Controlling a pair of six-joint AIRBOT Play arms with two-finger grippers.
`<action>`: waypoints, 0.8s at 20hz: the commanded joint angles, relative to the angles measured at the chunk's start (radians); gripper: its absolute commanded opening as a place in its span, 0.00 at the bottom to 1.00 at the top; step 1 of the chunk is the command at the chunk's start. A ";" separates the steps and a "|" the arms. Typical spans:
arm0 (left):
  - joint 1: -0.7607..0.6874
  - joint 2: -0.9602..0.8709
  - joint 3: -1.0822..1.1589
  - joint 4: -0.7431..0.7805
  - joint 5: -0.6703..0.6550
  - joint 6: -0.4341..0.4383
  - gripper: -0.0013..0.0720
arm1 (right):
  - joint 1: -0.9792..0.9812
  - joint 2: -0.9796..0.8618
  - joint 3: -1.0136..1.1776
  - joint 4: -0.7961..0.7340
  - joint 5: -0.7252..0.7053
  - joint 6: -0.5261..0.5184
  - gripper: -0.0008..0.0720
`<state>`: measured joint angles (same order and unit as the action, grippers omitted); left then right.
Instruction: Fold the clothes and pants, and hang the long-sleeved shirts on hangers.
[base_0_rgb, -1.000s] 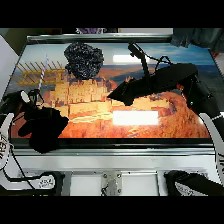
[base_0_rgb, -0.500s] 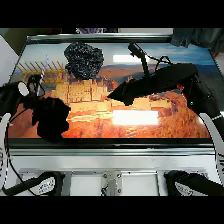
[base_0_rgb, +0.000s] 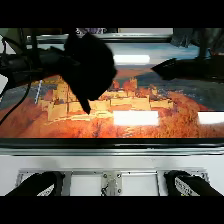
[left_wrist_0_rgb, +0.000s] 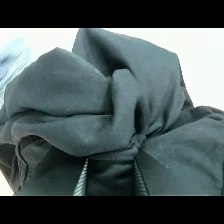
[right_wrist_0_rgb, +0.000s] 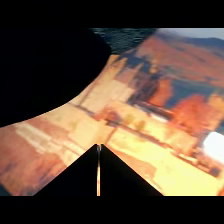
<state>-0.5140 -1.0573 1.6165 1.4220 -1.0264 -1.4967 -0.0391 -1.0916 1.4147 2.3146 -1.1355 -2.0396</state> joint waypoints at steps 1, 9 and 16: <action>-0.195 -0.081 0.114 -0.010 0.069 -0.008 0.05 | -0.146 0.078 0.001 -0.214 0.025 0.197 0.05; -0.062 -0.395 0.032 -0.013 0.040 -0.134 1.00 | -0.226 0.056 -0.013 -0.230 0.002 0.223 0.14; 0.230 -0.423 -0.271 -0.404 0.007 -0.178 0.96 | -0.227 -0.045 -0.108 -0.228 -0.066 0.223 0.82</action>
<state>-0.3828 -1.4685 1.4761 1.1999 -1.0107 -1.6611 -0.2646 -1.1023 1.3659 2.0888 -1.1805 -1.8198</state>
